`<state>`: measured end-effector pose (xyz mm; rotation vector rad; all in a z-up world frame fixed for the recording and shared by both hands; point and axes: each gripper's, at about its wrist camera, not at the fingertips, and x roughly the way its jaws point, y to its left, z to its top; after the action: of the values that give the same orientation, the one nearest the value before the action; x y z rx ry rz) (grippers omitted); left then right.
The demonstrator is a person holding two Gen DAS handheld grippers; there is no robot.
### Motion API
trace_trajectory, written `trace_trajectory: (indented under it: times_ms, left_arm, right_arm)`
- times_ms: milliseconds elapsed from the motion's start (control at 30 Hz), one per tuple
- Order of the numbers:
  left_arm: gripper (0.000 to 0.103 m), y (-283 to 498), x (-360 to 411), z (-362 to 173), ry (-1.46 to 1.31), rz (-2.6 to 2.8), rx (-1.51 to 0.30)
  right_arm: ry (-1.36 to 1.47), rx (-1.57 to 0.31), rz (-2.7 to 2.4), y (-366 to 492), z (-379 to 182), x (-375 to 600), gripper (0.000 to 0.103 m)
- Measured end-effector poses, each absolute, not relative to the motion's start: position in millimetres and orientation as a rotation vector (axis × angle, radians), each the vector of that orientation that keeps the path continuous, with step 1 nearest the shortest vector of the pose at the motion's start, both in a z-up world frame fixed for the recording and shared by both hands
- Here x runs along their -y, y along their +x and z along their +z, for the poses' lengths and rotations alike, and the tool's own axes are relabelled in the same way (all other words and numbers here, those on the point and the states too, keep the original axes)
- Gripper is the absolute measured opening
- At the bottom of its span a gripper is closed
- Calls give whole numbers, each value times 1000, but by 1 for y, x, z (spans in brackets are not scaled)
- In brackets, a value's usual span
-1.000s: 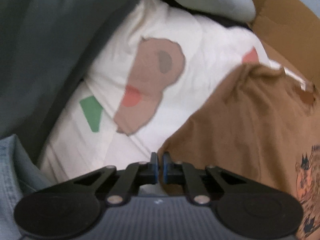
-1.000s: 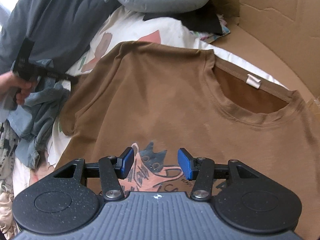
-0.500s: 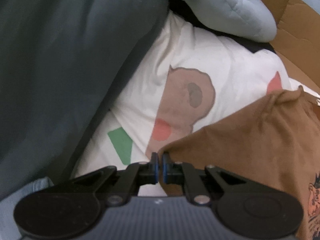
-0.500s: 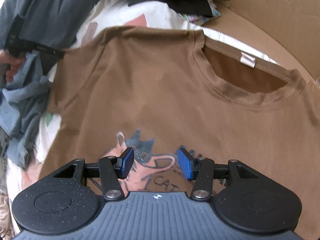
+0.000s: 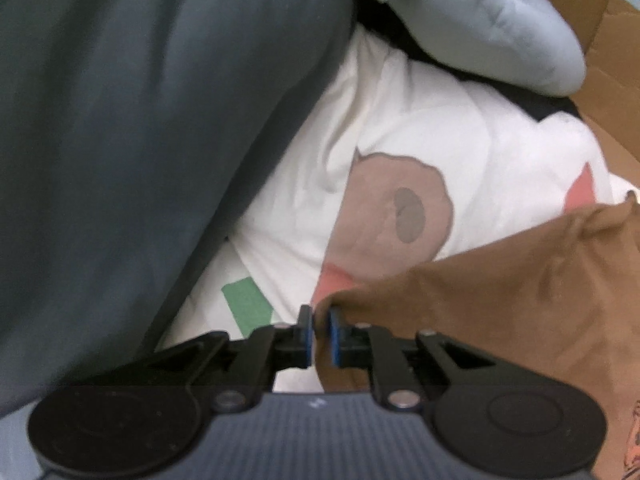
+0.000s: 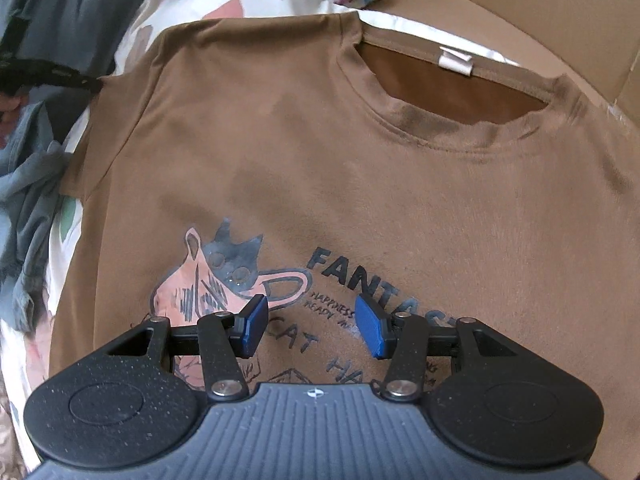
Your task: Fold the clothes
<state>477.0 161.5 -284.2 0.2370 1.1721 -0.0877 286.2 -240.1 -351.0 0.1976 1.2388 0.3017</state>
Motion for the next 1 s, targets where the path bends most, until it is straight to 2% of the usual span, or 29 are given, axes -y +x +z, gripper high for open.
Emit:
trace_trajectory:
  times_ms: [400,1000]
  left_arm:
    - [12,396,-159,-238,144,-73,-1093]
    - [14,301,-169,-295,-400,213,-1058]
  right_arm:
    - [204,-1235,324,288,-355,243,54]
    - [209,-1206,327,283,-357,243,54]
